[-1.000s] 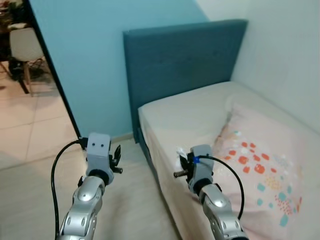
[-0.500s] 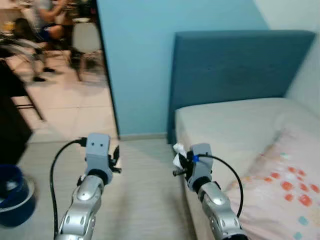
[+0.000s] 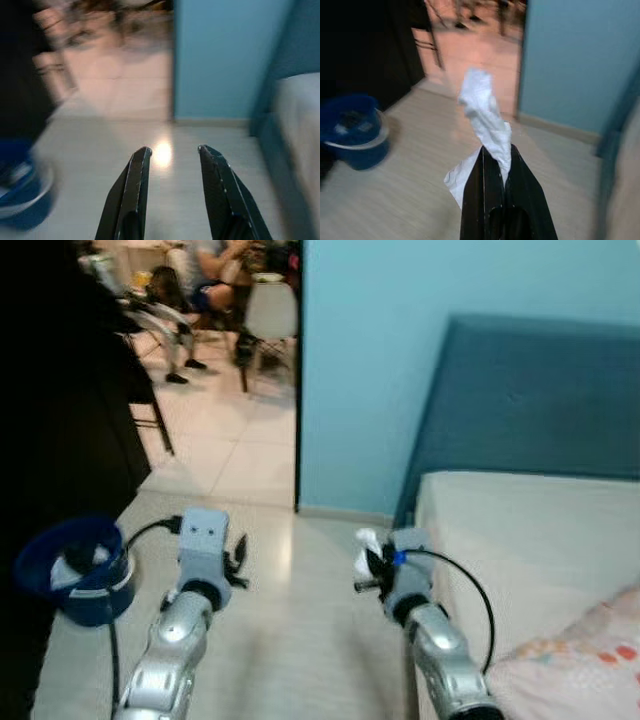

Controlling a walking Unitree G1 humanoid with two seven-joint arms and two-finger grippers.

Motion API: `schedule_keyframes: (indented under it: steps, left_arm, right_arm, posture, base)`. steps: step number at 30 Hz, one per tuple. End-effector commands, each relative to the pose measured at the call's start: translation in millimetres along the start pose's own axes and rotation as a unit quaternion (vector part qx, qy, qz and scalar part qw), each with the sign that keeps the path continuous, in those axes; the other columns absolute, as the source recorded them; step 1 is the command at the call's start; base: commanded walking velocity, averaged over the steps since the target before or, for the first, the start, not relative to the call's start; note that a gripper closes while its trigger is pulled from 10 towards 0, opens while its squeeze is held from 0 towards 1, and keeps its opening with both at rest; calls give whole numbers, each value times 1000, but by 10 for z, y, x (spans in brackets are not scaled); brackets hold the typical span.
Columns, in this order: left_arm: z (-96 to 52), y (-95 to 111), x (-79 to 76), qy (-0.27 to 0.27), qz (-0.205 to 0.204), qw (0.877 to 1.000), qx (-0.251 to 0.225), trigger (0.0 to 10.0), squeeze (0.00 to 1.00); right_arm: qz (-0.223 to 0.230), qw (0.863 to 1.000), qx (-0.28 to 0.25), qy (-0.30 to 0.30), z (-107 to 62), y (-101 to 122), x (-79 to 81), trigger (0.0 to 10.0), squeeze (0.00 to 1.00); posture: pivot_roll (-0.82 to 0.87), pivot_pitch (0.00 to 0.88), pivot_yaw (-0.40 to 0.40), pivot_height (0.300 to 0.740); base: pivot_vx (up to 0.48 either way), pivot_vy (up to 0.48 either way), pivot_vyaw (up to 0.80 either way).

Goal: Clean up the room

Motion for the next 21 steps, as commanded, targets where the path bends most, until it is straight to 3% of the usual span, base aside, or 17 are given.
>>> schedule_keyframes:
  steps: [1,21]
  left_arm:
    - [-1,-25,-29,-5,4,1000,8,10000,0]
    - [2,-28,-24,-11,9,1000,12,10000,0]
  right_arm:
    - [4,1000,13,5,-25,-80,14,10000,0]
    - [9,1000,16,17,-19,-101,45,10000,0]
  posture:
    - [71,0,-39,740]
    - [74,0,-35,740]
  base:
    - [0,0,800]
    - [0,0,800]
Point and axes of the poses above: a point about 5 cm out from each wrist's last joint towards the gripper, its own z axis pointing out of the wrist towards the gripper, its own y axis along the axis of the wrist's last joint, x = y × z, the point moved 3 cm from there along z, pointing out of the wrist towards the gripper, and after that the axes turned 2 degrees about -z, right-handed, at the moved point
